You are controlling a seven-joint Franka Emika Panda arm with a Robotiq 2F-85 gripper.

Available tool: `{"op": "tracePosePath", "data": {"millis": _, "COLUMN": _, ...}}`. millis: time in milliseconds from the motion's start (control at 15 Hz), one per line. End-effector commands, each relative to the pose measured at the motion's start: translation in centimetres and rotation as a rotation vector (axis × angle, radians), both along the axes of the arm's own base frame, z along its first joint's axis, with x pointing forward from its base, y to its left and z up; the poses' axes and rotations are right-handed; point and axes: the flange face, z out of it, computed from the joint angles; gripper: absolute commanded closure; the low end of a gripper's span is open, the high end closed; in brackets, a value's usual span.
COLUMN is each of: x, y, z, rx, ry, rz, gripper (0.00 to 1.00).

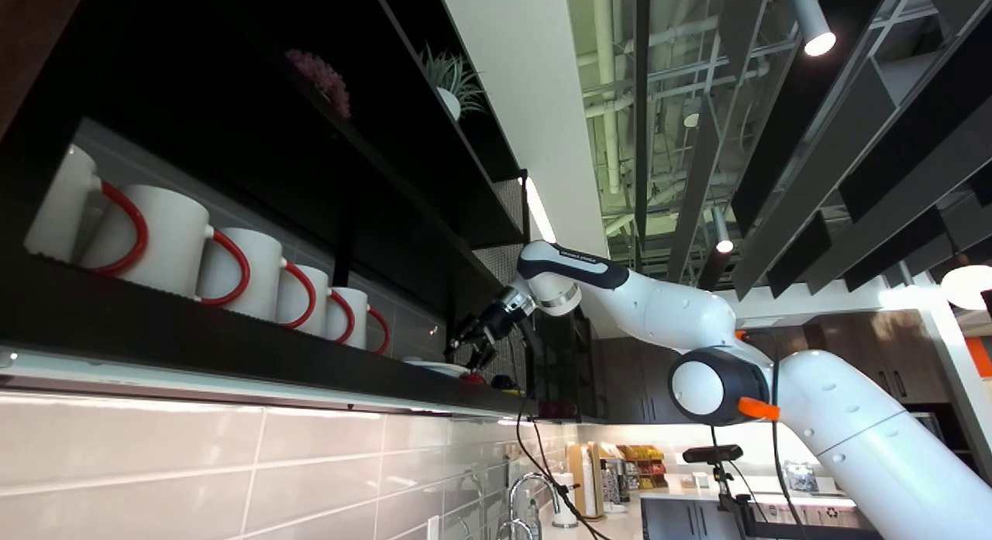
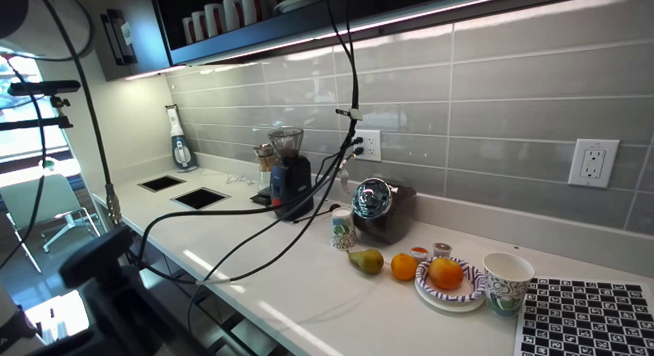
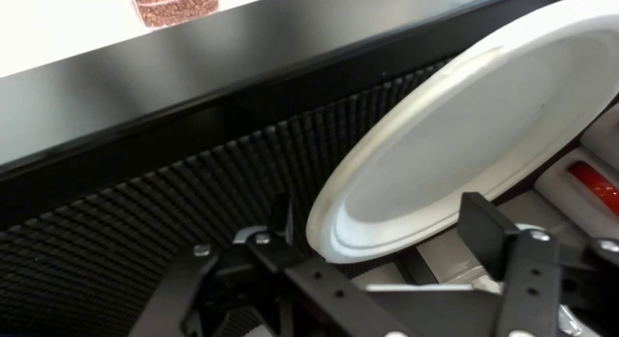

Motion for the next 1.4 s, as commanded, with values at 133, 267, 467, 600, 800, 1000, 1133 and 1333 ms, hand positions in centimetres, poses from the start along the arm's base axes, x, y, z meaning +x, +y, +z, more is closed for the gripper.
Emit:
{"op": "tracePosePath", "data": {"millis": 133, "x": 0.8, "y": 0.3, "z": 0.0, "rx": -0.010, "ry": -0.022, "rz": 0.013, "gripper": 0.30}}
{"op": "tracePosePath", "data": {"millis": 267, "x": 0.9, "y": 0.3, "z": -0.1, "rx": -0.012, "ry": -0.023, "rz": 0.014, "gripper": 0.37}}
{"op": "tracePosePath", "data": {"millis": 467, "x": 0.9, "y": 0.3, "z": -0.1, "rx": -0.014, "ry": -0.021, "rz": 0.017, "gripper": 0.46}}
{"op": "tracePosePath", "data": {"millis": 600, "x": 0.9, "y": 0.4, "z": -0.1, "rx": -0.015, "ry": -0.022, "rz": 0.018, "gripper": 0.45}}
{"op": "tracePosePath", "data": {"millis": 800, "x": 0.8, "y": 0.5, "z": 0.2, "rx": -0.017, "ry": -0.024, "rz": 0.020, "gripper": 0.44}}
{"op": "tracePosePath", "data": {"millis": 1000, "x": 0.6, "y": 0.7, "z": 0.7, "rx": -0.023, "ry": -0.036, "rz": 0.023, "gripper": 0.47}}
{"op": "tracePosePath", "data": {"millis": 1133, "x": 0.5, "y": 0.9, "z": 0.9, "rx": -0.027, "ry": -0.040, "rz": 0.026, "gripper": 0.49}}
{"op": "tracePosePath", "data": {"millis": 1333, "x": 0.5, "y": 1.0, "z": 1.0, "rx": -0.030, "ry": -0.043, "rz": 0.029, "gripper": 0.50}}
